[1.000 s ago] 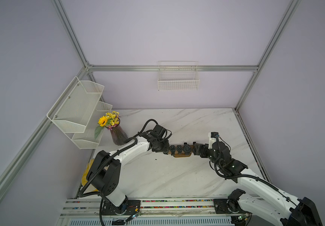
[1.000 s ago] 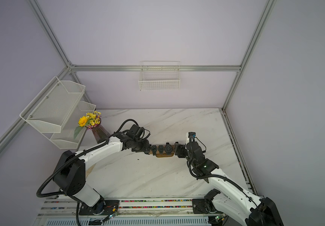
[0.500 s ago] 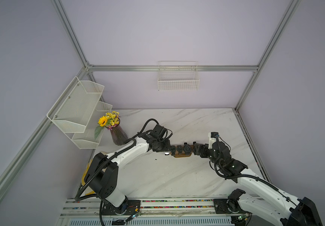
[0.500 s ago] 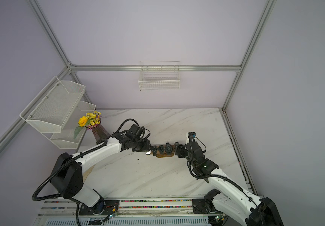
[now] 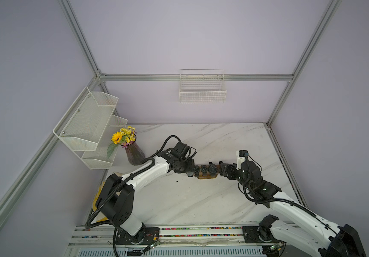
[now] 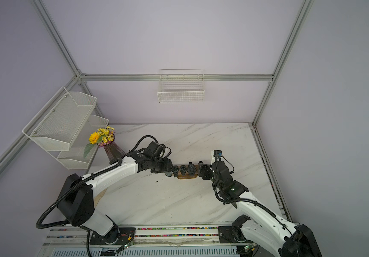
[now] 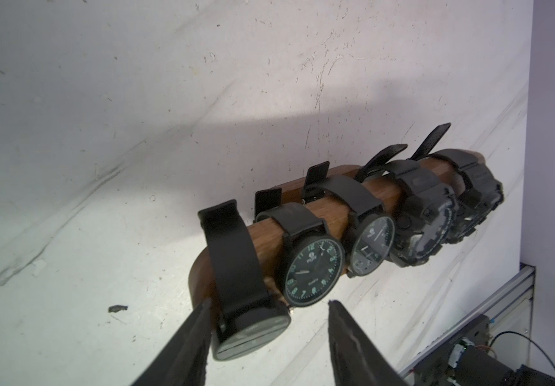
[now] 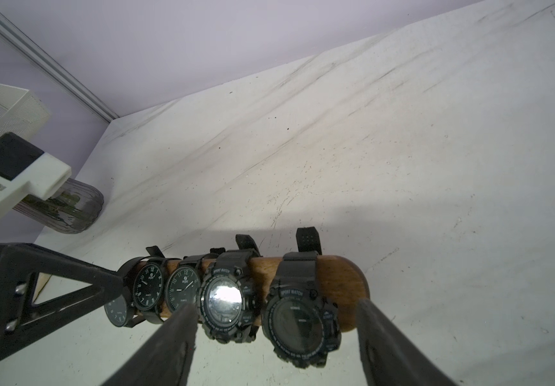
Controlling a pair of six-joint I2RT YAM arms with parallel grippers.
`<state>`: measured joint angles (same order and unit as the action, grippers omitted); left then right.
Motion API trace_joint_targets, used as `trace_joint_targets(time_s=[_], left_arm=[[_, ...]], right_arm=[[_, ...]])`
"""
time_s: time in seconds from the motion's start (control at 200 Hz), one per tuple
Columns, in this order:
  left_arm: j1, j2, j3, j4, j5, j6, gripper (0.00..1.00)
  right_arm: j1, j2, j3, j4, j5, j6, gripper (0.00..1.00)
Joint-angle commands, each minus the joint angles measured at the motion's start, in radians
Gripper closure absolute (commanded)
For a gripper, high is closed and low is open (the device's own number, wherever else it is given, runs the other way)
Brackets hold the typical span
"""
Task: Place watch on stand
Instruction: Place the watch on the stand, then reset both arms
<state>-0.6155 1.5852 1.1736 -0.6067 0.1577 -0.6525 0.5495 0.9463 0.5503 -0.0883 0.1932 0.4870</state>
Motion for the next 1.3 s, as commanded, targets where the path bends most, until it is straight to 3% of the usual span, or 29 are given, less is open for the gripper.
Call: trace_joint_targets(time_s=[0.0,0.265,0.365,0.395,0.445,0.55,0.6,0.725,0.78,1.06,1.195,1.295], left_arm=[[0.003,-0.056,-0.014,0.015,-0.041,0.003,0.36],[0.024,-0.106,-0.005,-0.018,-0.14,0.052,0.26],[0.051,-0.181,-0.015,-0.041,-0.362,0.101,0.15],[0.062,-0.216,-0.021,-0.041,-0.439,0.131,0.01],[0.076,-0.253,-0.05,-0.018,-0.591,0.167,0.0],[0.146,-0.323,-0.154,0.133,-0.735,0.272,0.0],[0.179,-0.356,-0.21,0.205,-0.748,0.292,0.0],[0.229,-0.416,-0.423,0.544,-0.775,0.492,0.0],[0.249,-0.42,-0.492,0.655,-0.824,0.526,0.0],[0.347,-0.287,-0.762,1.235,-0.675,0.799,0.0],[0.436,-0.208,-0.88,1.537,-0.47,0.834,0.0],[0.477,-0.184,-0.894,1.578,-0.334,0.807,0.0]], right_arm=[[-0.006,-0.023,-0.001,-0.039,0.032,-0.008,0.21],[-0.022,-0.021,0.035,-0.067,0.085,-0.038,0.17],[-0.095,0.002,0.09,-0.104,0.145,-0.056,0.07],[-0.127,0.013,0.109,-0.108,0.171,-0.06,0.03],[-0.193,0.031,0.131,-0.109,0.194,-0.074,0.03],[-0.342,0.096,0.157,-0.055,0.19,-0.111,0.03],[-0.396,0.133,0.149,0.003,0.193,-0.137,0.03],[-0.456,0.211,0.063,0.225,0.239,-0.254,0.03],[-0.473,0.245,0.019,0.333,0.239,-0.285,0.03],[-0.482,0.465,-0.157,0.847,0.097,-0.359,0.03],[-0.484,0.52,-0.223,1.066,-0.02,-0.451,0.03],[-0.485,0.562,-0.222,1.126,-0.079,-0.467,0.03]])
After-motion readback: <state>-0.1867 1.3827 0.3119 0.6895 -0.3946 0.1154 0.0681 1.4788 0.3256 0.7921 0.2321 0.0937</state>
